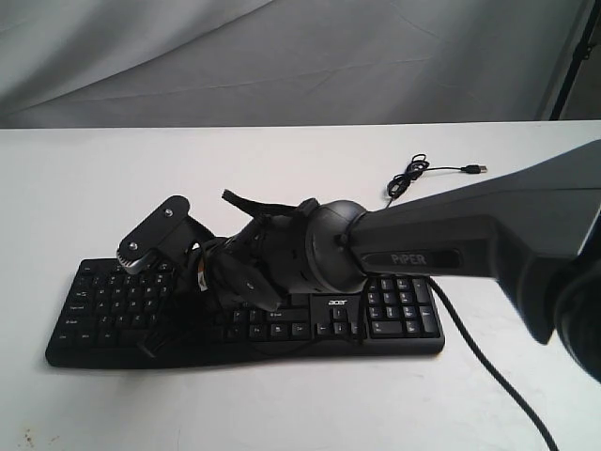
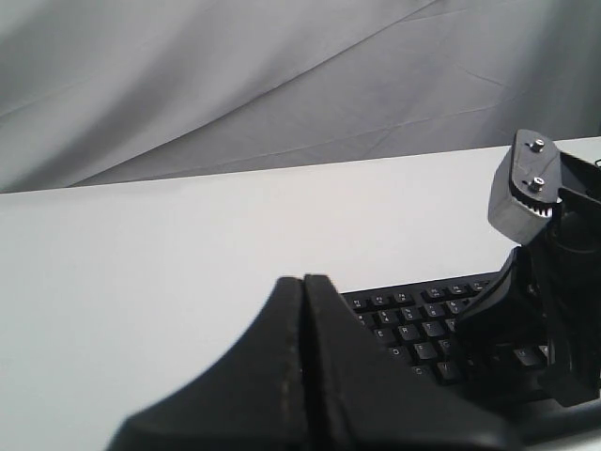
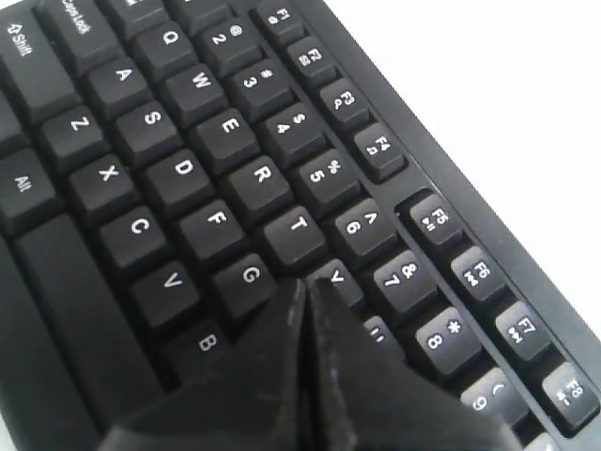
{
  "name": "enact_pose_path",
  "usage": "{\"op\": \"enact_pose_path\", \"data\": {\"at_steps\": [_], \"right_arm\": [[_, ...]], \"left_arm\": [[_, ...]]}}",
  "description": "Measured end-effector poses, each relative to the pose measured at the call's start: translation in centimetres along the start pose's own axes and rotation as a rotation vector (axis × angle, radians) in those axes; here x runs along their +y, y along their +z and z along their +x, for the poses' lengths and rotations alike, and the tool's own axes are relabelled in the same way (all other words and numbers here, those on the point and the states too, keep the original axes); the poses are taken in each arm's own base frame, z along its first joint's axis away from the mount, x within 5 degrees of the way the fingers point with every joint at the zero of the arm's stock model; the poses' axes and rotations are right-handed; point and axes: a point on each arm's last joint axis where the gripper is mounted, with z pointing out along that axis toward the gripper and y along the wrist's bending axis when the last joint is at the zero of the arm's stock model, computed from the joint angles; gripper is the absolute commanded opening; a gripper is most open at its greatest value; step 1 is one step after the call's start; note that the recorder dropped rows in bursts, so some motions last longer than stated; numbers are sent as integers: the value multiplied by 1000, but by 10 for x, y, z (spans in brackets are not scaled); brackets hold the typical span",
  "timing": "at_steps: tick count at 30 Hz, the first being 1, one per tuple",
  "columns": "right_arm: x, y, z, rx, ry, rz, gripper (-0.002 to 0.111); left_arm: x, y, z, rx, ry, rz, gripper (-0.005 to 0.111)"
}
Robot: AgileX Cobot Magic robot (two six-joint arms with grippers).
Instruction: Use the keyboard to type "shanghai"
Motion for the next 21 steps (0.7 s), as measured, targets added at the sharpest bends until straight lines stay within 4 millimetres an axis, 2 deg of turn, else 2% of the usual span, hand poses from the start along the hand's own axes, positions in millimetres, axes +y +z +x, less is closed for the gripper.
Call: {"op": "enact_pose_path", "data": {"at_steps": [6,13,16,21], "right_arm": [[4,-6,-9,-55,-17,-4,0],[33,-17,-46,-196,-64,-38,0],[40,-13,-60,-233,-70,-47,0],[41,3,-66,-198,-53,-49,0]], "left_arm": [[0,0,0,0,0,0,0],[0,0,0,0,0,0,0],[0,0,0,0,0,0,0],[0,0,0,0,0,0,0]]}}
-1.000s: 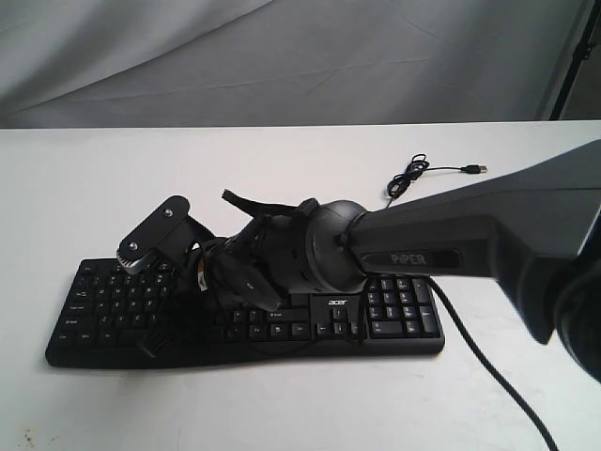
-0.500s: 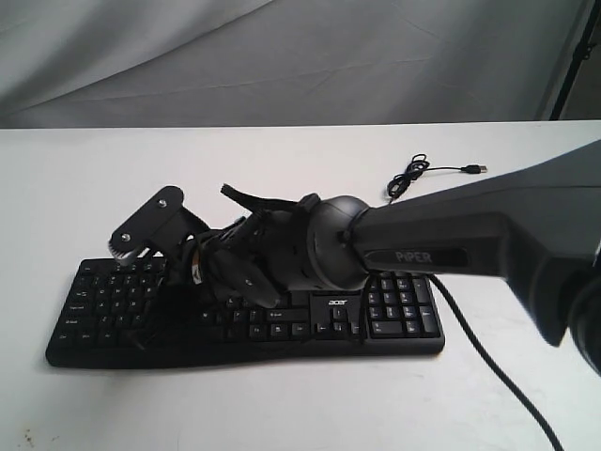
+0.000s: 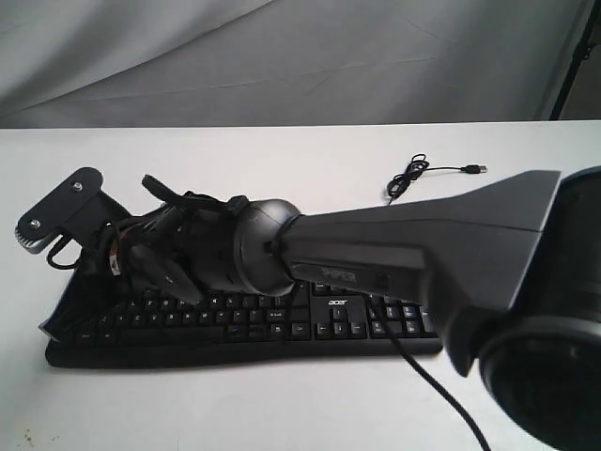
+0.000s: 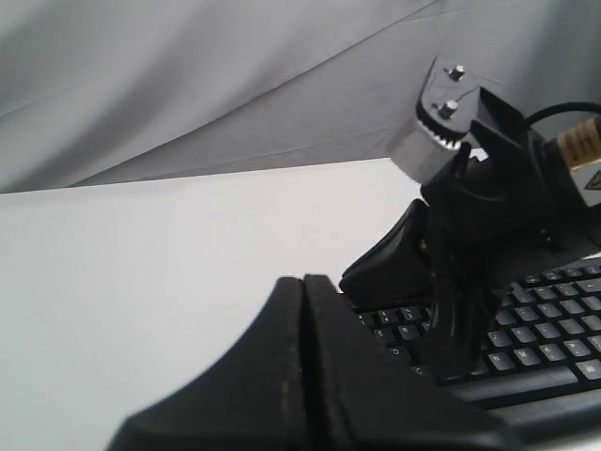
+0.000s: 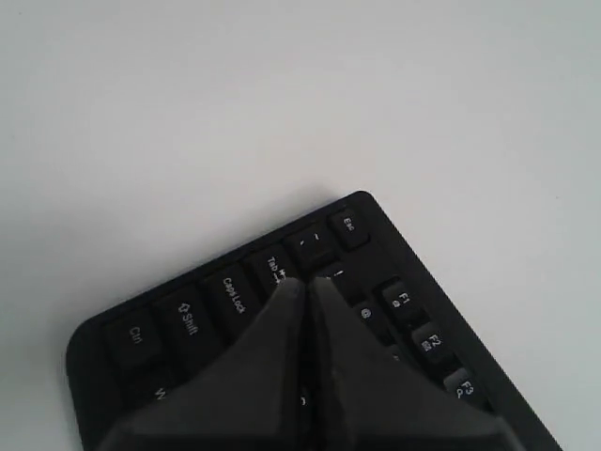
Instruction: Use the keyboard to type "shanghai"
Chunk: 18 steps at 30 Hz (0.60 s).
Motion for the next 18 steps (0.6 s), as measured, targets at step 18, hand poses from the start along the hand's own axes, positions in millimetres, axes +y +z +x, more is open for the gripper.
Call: {"op": "enact_pose_path", "data": {"at_steps": [18], "right_arm": [[6,25,9,68,7,-19,0]], "left_arm": [[0,0,0,0,0,0,0]]}}
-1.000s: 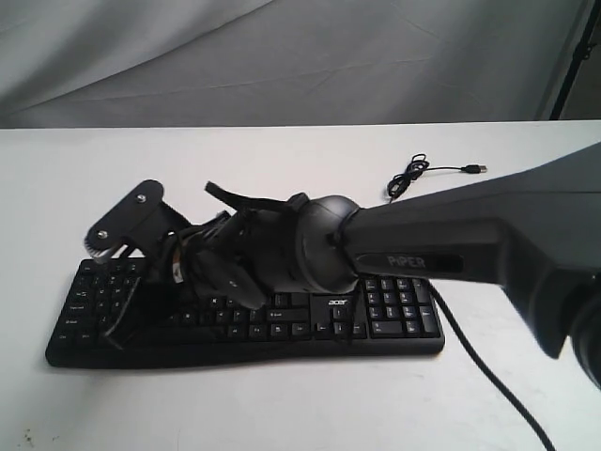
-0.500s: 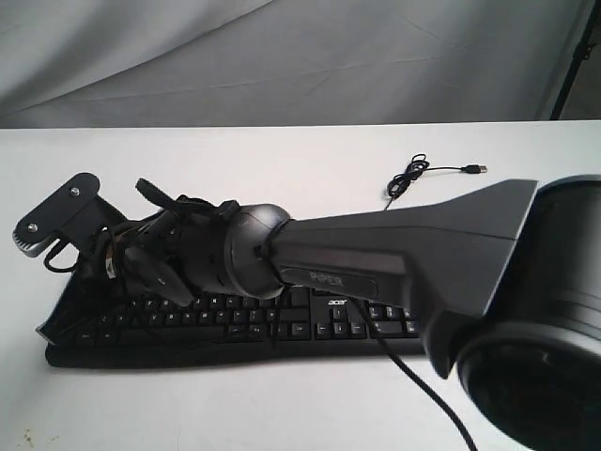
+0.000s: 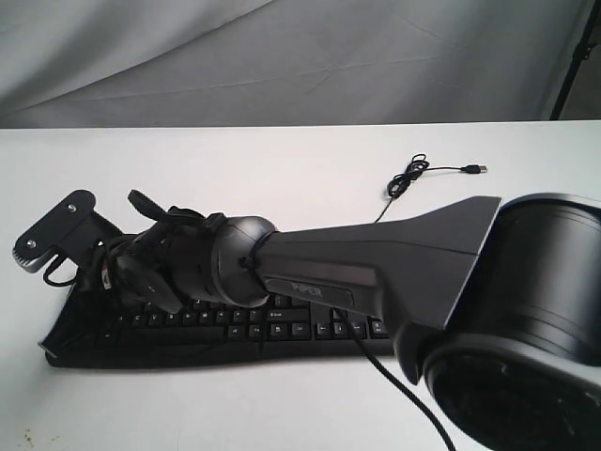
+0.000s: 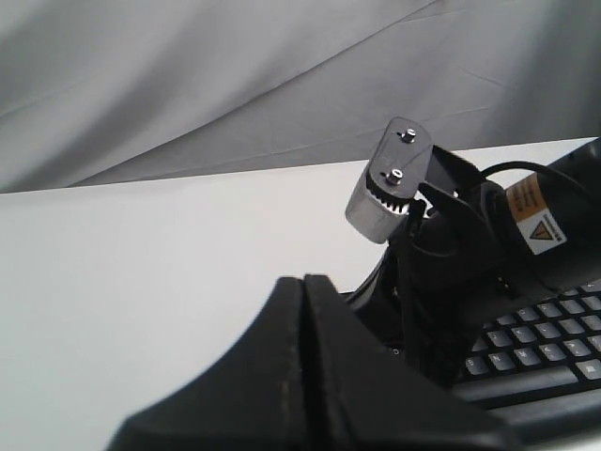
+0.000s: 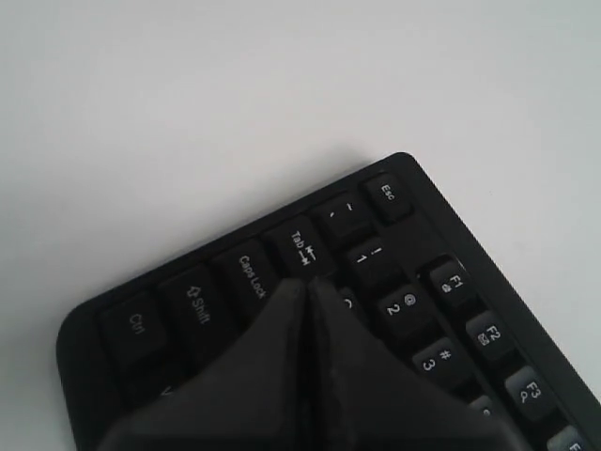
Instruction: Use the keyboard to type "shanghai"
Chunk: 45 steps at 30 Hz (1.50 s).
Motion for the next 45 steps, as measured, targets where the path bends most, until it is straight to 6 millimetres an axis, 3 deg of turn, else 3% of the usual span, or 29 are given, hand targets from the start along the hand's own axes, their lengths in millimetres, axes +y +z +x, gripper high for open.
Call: {"op": "enact_pose_path", "data": {"at_steps": [45], "right_arm": [[1,13,12,20,-42,-5,0]], "left_arm": [[0,0,0,0,0,0,0]]}}
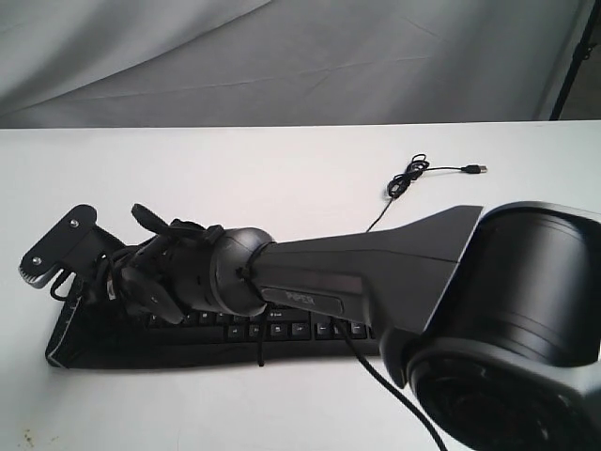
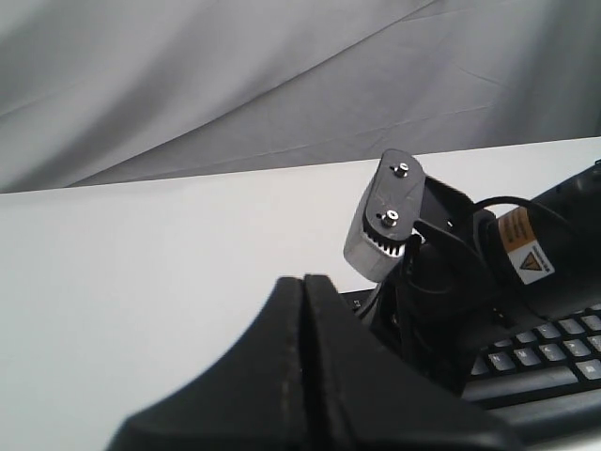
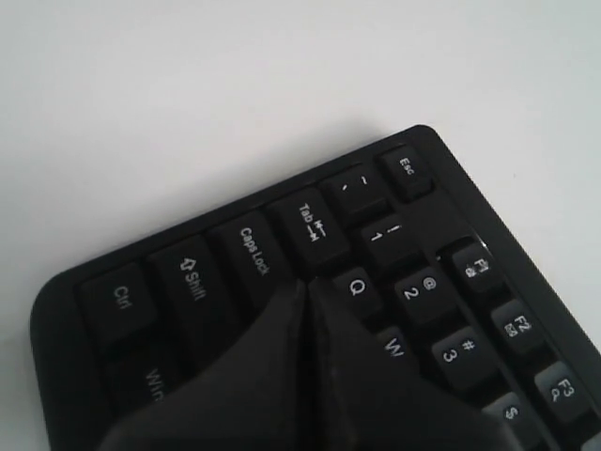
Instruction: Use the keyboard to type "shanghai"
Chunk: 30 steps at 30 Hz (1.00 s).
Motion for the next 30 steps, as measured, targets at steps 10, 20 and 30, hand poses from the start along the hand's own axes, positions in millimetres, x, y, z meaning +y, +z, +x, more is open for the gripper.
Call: {"op": "enact_pose_path", "data": {"at_steps": [10,20,30], "right_arm": [[0,1,1,-4,-16,1,0],[-1,-4,-5,-22,-23,3,0],[-24,-67,-1,-1,-16,38,0]], "left_arm": [[0,0,0,0,0,0,0],[0,0,0,0,0,0,0],[0,0,0,0,0,0,0]]}}
